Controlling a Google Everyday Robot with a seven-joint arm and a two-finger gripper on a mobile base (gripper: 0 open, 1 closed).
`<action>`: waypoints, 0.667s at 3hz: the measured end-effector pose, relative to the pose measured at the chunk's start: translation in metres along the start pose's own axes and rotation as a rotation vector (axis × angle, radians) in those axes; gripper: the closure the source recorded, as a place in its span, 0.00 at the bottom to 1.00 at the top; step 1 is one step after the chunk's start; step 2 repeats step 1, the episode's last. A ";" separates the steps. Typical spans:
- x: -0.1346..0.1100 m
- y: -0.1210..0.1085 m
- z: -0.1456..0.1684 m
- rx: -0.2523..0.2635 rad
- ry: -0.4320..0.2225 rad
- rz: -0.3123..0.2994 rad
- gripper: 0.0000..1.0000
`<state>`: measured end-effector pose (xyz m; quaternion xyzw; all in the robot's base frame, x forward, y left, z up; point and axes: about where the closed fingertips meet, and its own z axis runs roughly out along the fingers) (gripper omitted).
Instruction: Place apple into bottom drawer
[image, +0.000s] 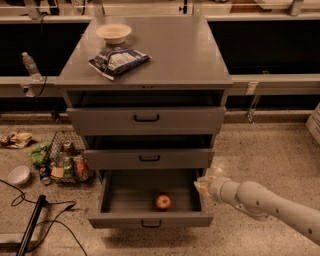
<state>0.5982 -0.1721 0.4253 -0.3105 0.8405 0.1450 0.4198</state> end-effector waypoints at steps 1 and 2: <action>-0.005 0.015 -0.020 0.000 0.020 -0.041 0.69; -0.005 0.015 -0.020 0.000 0.020 -0.041 0.69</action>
Offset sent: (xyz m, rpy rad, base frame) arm 0.0000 0.0000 0.0000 0.0000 0.0000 0.0000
